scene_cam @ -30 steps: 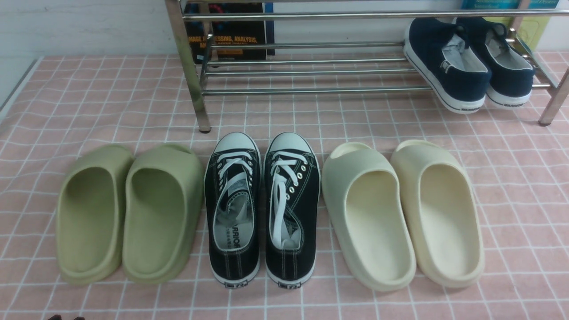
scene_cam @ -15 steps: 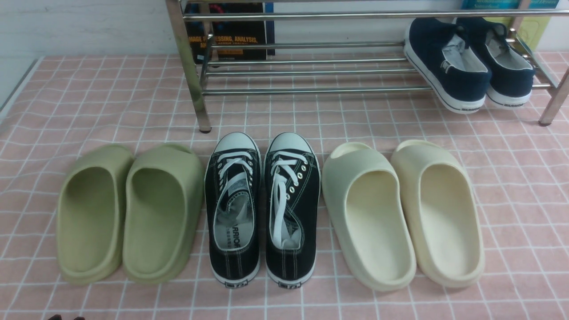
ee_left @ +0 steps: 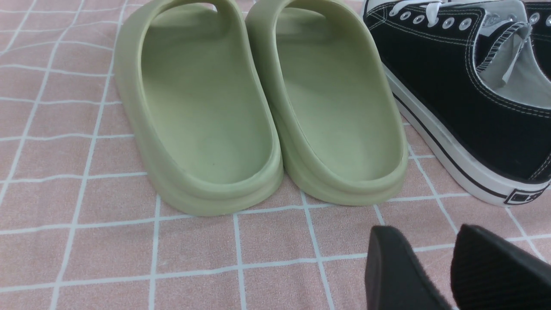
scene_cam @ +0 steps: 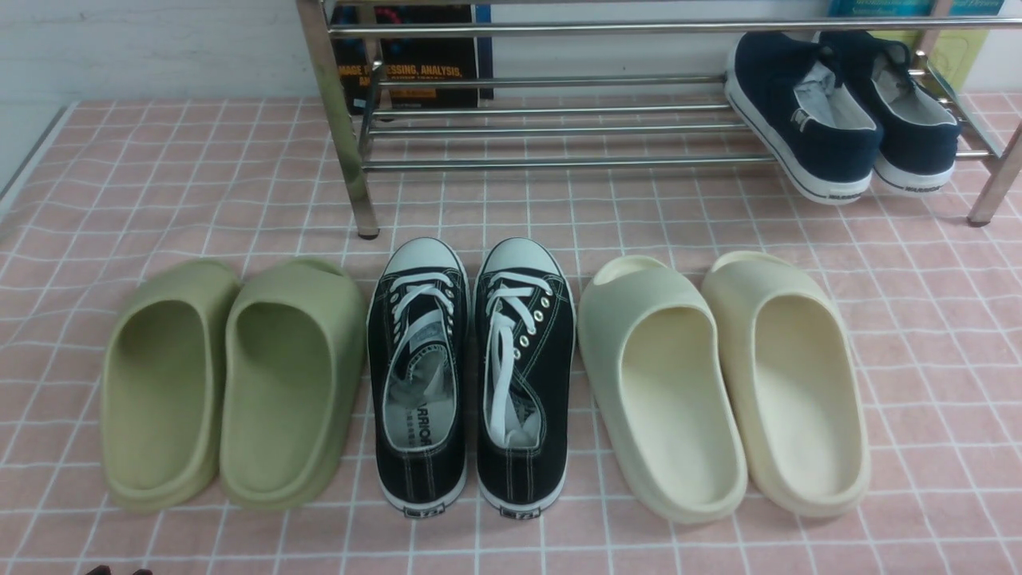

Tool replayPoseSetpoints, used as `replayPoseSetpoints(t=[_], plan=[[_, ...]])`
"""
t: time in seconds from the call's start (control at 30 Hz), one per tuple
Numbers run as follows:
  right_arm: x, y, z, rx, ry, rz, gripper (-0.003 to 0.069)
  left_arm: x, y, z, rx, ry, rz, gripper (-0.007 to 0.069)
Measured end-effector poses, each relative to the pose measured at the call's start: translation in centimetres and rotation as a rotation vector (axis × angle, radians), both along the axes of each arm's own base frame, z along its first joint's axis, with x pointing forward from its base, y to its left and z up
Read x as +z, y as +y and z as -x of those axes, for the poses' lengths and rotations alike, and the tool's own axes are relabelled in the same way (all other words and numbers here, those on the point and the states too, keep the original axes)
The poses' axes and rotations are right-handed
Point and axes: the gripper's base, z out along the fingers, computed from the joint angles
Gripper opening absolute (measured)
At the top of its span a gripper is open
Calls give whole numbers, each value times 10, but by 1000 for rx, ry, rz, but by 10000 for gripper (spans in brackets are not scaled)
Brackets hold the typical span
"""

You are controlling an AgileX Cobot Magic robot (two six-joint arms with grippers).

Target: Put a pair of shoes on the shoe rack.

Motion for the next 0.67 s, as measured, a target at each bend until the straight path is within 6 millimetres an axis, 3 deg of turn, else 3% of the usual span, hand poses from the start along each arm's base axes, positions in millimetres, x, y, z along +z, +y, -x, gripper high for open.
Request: replayPoseSetpoints(t=[0.67], plan=[[0,0,0,0,0,0,3,0,0,0,0,0,0,239]])
